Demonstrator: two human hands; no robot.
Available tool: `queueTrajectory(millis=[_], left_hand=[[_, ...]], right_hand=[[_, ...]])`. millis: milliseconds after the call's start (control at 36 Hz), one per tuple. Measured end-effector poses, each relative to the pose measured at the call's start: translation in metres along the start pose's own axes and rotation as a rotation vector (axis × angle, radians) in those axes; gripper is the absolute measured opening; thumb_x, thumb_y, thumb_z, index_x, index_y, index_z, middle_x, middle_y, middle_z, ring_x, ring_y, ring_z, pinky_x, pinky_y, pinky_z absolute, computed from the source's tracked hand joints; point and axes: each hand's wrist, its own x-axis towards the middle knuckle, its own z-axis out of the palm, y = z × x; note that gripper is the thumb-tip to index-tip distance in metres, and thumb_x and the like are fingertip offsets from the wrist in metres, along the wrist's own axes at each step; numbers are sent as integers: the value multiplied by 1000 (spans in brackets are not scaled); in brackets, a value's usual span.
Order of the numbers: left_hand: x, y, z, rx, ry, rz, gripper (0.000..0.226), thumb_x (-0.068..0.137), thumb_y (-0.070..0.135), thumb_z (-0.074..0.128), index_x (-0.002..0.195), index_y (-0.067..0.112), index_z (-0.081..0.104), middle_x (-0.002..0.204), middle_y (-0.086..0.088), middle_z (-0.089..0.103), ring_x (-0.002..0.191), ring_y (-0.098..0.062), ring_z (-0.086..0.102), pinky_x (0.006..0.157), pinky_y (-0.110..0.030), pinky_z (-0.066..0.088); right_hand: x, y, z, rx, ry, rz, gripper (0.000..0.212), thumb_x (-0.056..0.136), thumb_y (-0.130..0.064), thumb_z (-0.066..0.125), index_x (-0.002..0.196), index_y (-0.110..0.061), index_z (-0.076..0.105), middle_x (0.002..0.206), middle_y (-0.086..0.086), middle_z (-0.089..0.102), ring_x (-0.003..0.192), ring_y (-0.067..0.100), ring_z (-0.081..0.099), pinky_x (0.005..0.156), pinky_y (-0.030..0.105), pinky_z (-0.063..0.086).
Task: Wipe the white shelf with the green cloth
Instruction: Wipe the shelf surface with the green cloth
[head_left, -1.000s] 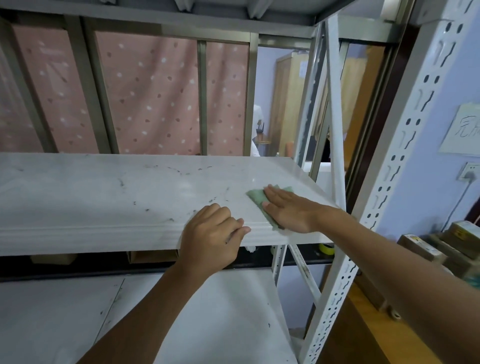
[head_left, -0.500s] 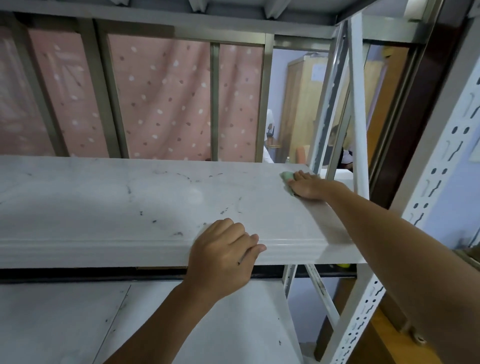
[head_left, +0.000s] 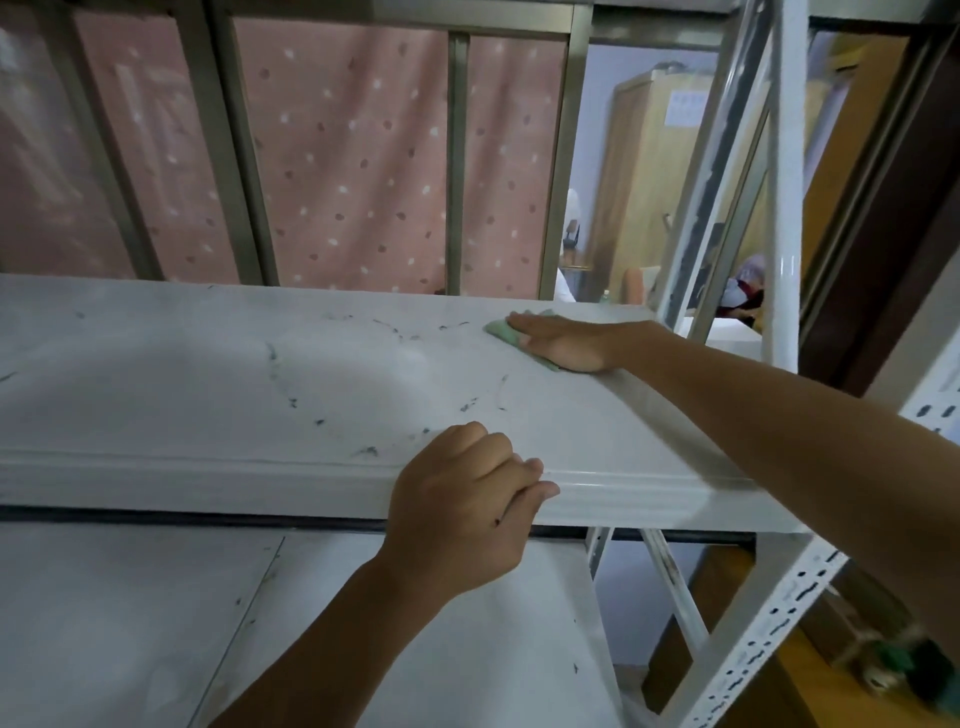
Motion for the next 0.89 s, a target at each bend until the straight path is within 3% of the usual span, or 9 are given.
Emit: queueTrajectory(millis=[194, 333, 417, 528, 722, 889], left_hand=[[4, 3, -4, -45, 0, -3, 16, 88, 18, 80, 77, 7, 76, 65, -2, 57, 64, -21, 46, 63, -28, 40], [0, 3, -19, -6, -72, 45, 6, 89, 14, 77, 90, 8, 75, 86, -7, 62, 74, -24, 53, 69, -35, 46], [-9, -5, -40, 61, -26, 40, 5, 89, 11, 76, 89, 7, 73, 89, -9, 65, 76, -25, 54, 68, -35, 46], [-29, -36, -74, 163, 4, 30, 10, 90, 12, 75, 84, 5, 72, 86, -11, 66, 76, -31, 58, 69, -40, 49], [-52, -84, -113, 206, 45, -48, 18, 91, 18, 77, 94, 1, 75, 93, -14, 68, 87, -32, 64, 81, -34, 51], [-52, -103, -116, 145, 116, 25, 25, 92, 20, 79, 78, 0, 73, 75, -12, 66, 68, -33, 59, 62, -42, 51]], right_hand=[[-23, -42, 17, 29, -38, -111, 60, 102, -58, 18, 156, -38, 3, 163, -15, 0, 149, 8, -3, 117, 30, -3], [-57, -70, 28, 22, -31, -160, 58, 103, -56, 20, 155, -40, 1, 162, -16, -2, 148, 6, -2, 117, 27, -2], [-70, -77, 39, 38, -6, -167, 58, 100, -62, 19, 153, -47, 2, 161, -22, -1, 148, 4, -3, 120, 32, -1], [-81, -83, 42, 74, 26, -76, 57, 98, -65, 16, 151, -51, 3, 160, -26, 0, 148, 3, -1, 121, 34, 2], [-87, -85, 42, 109, 90, 135, 59, 101, -58, 14, 156, -37, 5, 163, -15, 2, 149, 9, 0, 119, 35, 2], [-89, -59, 38, 84, 130, 348, 60, 104, -51, 13, 157, -25, 5, 164, -4, 2, 150, 15, 0, 121, 42, 2]])
